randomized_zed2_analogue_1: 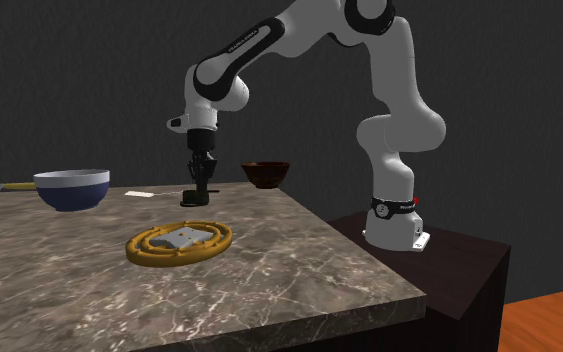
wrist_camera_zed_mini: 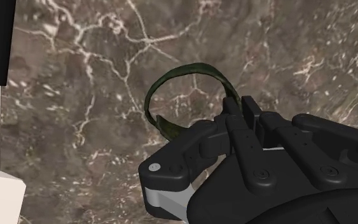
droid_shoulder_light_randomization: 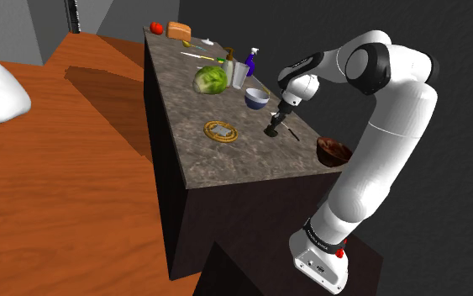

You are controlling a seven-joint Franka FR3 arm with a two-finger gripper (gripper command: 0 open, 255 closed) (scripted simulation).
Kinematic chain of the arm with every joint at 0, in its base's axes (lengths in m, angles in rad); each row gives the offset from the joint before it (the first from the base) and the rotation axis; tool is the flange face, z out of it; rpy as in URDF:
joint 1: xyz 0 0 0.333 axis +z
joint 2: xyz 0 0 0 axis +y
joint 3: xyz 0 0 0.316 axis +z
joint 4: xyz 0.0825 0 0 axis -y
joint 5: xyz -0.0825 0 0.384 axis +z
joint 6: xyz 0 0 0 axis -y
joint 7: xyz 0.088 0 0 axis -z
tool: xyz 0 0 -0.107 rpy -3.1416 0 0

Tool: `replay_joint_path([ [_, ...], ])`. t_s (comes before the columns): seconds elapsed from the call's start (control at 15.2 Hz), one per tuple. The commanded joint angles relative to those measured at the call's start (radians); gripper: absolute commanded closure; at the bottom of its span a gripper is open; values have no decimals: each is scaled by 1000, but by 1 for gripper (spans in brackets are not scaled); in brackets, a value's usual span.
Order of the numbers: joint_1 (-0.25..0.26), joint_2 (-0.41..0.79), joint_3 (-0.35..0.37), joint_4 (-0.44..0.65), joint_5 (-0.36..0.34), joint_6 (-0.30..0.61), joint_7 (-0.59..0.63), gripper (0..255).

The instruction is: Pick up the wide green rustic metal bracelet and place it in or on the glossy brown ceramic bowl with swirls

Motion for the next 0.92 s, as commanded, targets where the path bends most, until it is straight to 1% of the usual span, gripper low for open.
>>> replay_joint_path([
  [0.0,0,0,0,0,0,0,0,255],
  [0.86,15,-100,-19,70,-92,-141,83,255],
])
